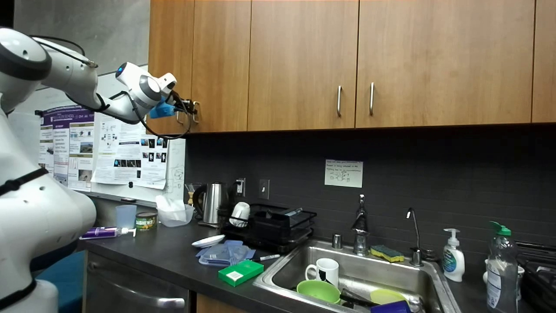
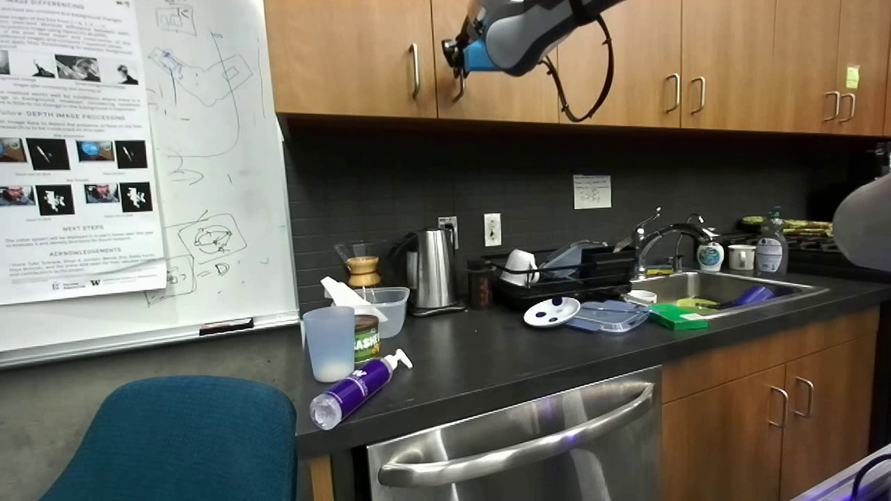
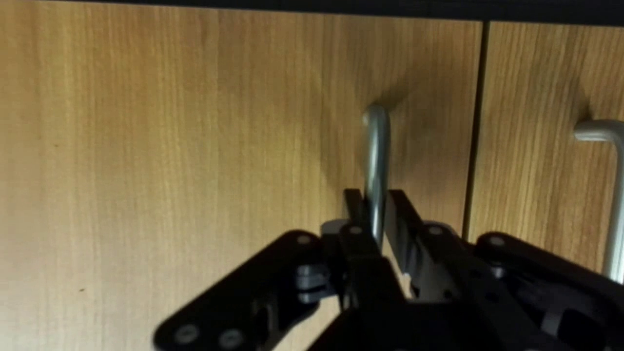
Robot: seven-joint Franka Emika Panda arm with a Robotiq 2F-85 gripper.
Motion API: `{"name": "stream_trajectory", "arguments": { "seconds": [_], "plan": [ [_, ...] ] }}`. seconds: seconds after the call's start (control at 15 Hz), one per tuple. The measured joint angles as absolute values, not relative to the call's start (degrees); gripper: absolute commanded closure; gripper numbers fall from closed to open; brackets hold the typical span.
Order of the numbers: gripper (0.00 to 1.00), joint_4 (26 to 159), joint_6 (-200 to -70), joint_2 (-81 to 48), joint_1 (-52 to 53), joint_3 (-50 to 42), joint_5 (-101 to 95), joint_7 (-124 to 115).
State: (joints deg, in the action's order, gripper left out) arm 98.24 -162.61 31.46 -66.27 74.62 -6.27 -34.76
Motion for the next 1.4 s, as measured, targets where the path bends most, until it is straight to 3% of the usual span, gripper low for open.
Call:
{"name": "stream_trajectory", "arguments": {
  "seconds": [0.67,1.4],
  "plan": [
    [0.97,98.9,-161.1,32.1,-63.7,72.1,-3.9,-35.3],
    [0.97,105.2,-159.0,32.6,-49.7,60.8,-4.0,-35.1]
  ]
}}
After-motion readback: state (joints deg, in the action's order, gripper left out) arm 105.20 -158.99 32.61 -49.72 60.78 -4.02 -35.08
